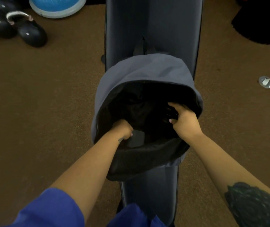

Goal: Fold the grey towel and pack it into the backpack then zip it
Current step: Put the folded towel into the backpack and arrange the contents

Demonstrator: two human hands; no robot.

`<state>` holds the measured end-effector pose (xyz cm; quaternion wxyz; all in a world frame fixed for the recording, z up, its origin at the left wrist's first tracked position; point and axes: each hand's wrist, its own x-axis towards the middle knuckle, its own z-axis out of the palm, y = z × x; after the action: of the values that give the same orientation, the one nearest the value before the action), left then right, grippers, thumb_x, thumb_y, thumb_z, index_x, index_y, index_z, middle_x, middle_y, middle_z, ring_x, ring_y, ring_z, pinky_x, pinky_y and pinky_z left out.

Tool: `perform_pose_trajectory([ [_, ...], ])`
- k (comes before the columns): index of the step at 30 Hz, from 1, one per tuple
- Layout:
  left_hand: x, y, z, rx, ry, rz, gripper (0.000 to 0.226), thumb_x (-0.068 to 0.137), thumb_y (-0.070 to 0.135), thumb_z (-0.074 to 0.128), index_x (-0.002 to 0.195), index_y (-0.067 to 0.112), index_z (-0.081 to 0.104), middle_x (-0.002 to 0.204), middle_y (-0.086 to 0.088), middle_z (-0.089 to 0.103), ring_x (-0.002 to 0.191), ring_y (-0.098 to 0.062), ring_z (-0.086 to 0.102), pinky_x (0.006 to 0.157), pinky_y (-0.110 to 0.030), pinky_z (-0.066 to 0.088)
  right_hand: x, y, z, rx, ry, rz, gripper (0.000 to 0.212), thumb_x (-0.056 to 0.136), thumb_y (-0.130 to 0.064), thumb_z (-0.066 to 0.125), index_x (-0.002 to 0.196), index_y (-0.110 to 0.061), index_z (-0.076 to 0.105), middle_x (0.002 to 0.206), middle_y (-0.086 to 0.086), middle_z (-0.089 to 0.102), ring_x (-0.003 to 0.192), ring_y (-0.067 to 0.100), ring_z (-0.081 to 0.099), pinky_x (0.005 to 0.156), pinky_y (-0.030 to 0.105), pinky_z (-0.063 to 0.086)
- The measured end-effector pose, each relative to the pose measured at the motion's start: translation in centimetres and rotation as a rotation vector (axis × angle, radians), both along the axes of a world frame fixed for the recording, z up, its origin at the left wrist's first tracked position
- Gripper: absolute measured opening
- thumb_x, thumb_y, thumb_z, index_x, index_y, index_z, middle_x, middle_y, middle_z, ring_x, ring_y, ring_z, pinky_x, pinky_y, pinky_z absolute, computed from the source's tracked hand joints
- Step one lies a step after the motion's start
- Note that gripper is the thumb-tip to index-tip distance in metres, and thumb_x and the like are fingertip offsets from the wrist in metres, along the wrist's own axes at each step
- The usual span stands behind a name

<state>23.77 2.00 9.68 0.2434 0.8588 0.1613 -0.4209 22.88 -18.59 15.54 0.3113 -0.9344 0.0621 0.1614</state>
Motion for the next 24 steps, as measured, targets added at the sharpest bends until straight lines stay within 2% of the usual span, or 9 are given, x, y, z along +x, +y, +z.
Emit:
perform_pose_trajectory([
  [3, -0.1, 0.3, -0.5, 0.054, -0.002, -0.007, 0.025, 0.084, 0.01, 0.065, 0.109, 0.005, 0.066, 0.114, -0.011, 0.063, 0.099, -0.026, 0.062, 0.091, -0.032, 0.05, -0.1, 0.0, 0.1, -0.051, -0.1, -0.023, 0.055, 0.084, -0.004, 0.063, 0.135, -0.017, 0.048, 0.141, 0.01, 0.047, 0.129, 0.028, 0.045, 0.105, 0.033, 0.037],
  [5, -0.1, 0.5, -0.6, 0.09, -0.004, -0.032, 0.012, 0.087, 0.009, 0.061, 0.098, 0.007, 0.064, 0.104, -0.011, 0.059, 0.077, -0.02, 0.057, 0.079, -0.028, 0.047, -0.4, 0.6, 0.7, -0.073, -0.289, -0.012, 0.045, 0.082, -0.007, 0.064, 0.125, -0.016, 0.057, 0.133, 0.009, 0.054, 0.122, 0.028, 0.05, 0.1, 0.038, 0.044],
  [8, 0.0, 0.7, -1.0, 0.125, 0.001, -0.051, 0.02, 0.089, 0.01, 0.058, 0.109, 0.008, 0.062, 0.095, -0.008, 0.056, 0.066, -0.017, 0.046, 0.073, -0.026, 0.04, -0.9, 2.9, 1.1, -0.043, -0.406, 0.081, 0.026, 0.08, -0.012, 0.065, 0.106, -0.015, 0.065, 0.106, 0.008, 0.065, 0.099, 0.027, 0.061, 0.08, 0.038, 0.053],
  [9, 0.1, 0.7, -1.1, 0.145, 0.004, -0.054, 0.023, 0.09, 0.012, 0.058, 0.112, 0.007, 0.06, 0.088, -0.007, 0.053, 0.062, -0.017, 0.044, 0.073, -0.027, 0.039, -0.9, 3.8, 0.8, -0.039, -0.332, 0.119, 0.023, 0.079, -0.016, 0.066, 0.102, -0.016, 0.066, 0.099, 0.007, 0.066, 0.092, 0.027, 0.063, 0.077, 0.037, 0.054],
  [11, 0.3, 0.9, -0.9, 0.187, 0.03, -0.054, 0.027, 0.091, 0.015, 0.057, 0.116, 0.005, 0.058, 0.083, -0.008, 0.052, 0.066, -0.019, 0.049, 0.071, -0.029, 0.04, -0.2, 5.7, -0.6, -0.082, -0.015, 0.191, 0.024, 0.079, -0.023, 0.068, 0.102, -0.017, 0.065, 0.098, 0.009, 0.068, 0.093, 0.029, 0.065, 0.078, 0.036, 0.055],
  [14, 0.8, 1.0, -0.9, 0.211, 0.089, -0.075, 0.036, 0.089, 0.02, 0.061, 0.121, 0.004, 0.056, 0.107, -0.012, 0.059, 0.088, -0.025, 0.058, 0.075, -0.032, 0.043, 1.4, 8.1, -3.2, -0.246, 0.435, 0.277, 0.036, 0.082, -0.026, 0.066, 0.114, -0.009, 0.062, 0.115, 0.013, 0.065, 0.105, 0.031, 0.062, 0.079, 0.032, 0.05],
  [17, 1.2, 0.7, -1.2, 0.226, 0.102, -0.188, 0.049, 0.085, 0.031, 0.066, 0.123, 0.003, 0.056, 0.124, -0.015, 0.058, 0.11, -0.03, 0.058, 0.085, -0.034, 0.047, 2.4, 9.6, -5.2, -0.316, 0.609, 0.334, 0.052, 0.085, -0.033, 0.066, 0.128, -0.006, 0.054, 0.132, 0.015, 0.056, 0.117, 0.031, 0.056, 0.089, 0.034, 0.048],
  [19, 1.2, 0.5, -1.5, 0.237, 0.102, -0.238, 0.054, 0.082, 0.037, 0.068, 0.123, 0.003, 0.056, 0.127, -0.016, 0.058, 0.113, -0.03, 0.058, 0.09, -0.032, 0.047, 2.6, 10.2, -6.1, -0.326, 0.706, 0.374, 0.064, 0.084, -0.039, 0.066, 0.136, -0.006, 0.047, 0.142, 0.014, 0.048, 0.126, 0.03, 0.049, 0.098, 0.034, 0.043],
  [24, 0.6, 1.2, -1.9, 0.248, 0.117, -0.245, 0.058, 0.08, 0.036, 0.071, 0.124, 0.003, 0.054, 0.126, -0.016, 0.057, 0.113, -0.031, 0.056, 0.088, -0.033, 0.045, 2.0, 10.3, -7.2, -0.241, 0.833, 0.309, 0.062, 0.088, -0.038, 0.061, 0.137, -0.004, 0.046, 0.145, 0.013, 0.044, 0.131, 0.031, 0.044, 0.106, 0.036, 0.038],
])
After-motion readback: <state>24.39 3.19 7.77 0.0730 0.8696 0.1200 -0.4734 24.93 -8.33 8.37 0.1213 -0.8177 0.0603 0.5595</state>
